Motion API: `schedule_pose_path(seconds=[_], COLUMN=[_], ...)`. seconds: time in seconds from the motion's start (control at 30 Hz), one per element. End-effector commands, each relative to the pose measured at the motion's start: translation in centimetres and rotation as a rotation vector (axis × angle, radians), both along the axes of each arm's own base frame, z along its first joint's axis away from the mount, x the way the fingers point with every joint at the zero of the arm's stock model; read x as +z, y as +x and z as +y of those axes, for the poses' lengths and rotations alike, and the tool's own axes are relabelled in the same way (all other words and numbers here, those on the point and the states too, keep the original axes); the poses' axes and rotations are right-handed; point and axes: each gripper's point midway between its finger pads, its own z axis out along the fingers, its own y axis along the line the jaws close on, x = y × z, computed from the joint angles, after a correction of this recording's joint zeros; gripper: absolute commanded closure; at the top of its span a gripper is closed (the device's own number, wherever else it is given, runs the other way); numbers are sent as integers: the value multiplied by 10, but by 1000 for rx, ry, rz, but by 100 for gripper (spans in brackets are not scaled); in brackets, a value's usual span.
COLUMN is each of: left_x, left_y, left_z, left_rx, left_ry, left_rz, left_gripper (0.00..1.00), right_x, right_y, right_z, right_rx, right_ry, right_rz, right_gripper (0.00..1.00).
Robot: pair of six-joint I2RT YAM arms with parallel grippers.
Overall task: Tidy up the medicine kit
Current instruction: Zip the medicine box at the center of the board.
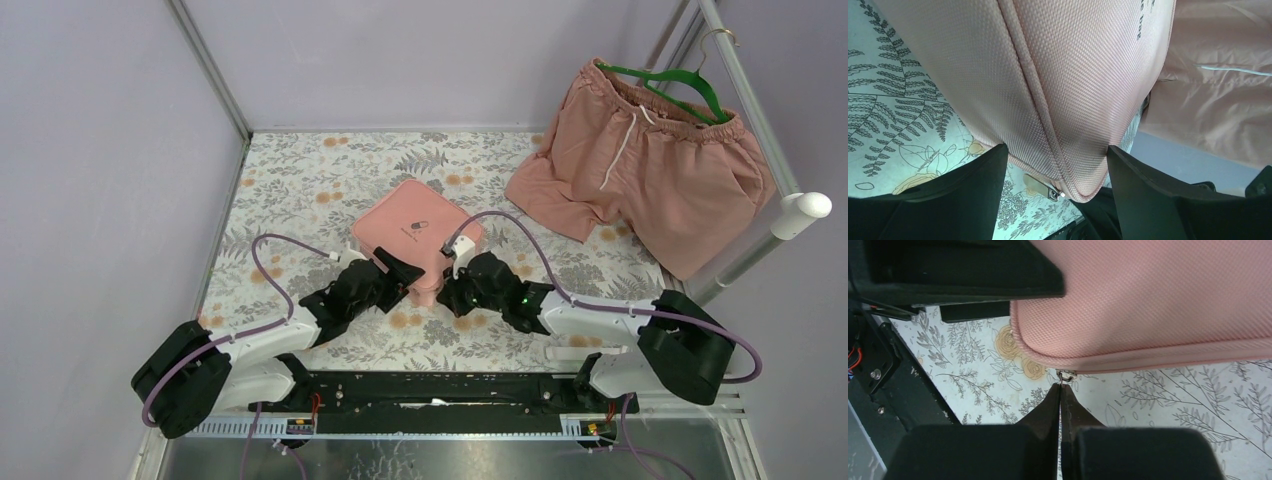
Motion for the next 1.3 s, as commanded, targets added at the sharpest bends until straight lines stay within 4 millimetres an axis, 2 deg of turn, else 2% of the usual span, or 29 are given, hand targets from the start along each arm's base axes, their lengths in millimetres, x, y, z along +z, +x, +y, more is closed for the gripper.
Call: schedule_pose_path(seconds=[0.0,0.3,0.43,0.6,0.7,0.87,1.03,1.13,1.27], left_x=[19,19,16,22,27,36,50,70,108], left_y=[13,8,5,3,-2,-9,-10,-4,24], left_z=[-8,-12,-10,1,6,17,41,61,85], left_rx=[7,-28,-28,-9,-20,-53,-33,6,54], left_ry=[-12,21,26,45,69,121,227,320,435], left_rz=[-82,-103,-95,-115,-128,-176,-243,-311,-380], left_gripper=[21,21,21,17,10,4,1,1,1], right_x=[43,51,51,46,42,33,21,15,10], right_y=[-18,-23,-19,-12,-14,-20,-23,-23,-25], right_z=[47,82,84,54,38,23,2,-18,-43], right_rx=[108,125,99,1,-27,-48,-64,-122,-215], right_ry=[145,156,132,88,64,59,-18,-57,-60], right_rz=[-28,-43,-55,-97,-99,-87,-83,-82,-60], right_gripper=[100,100,100,100,100,100,100,100,100])
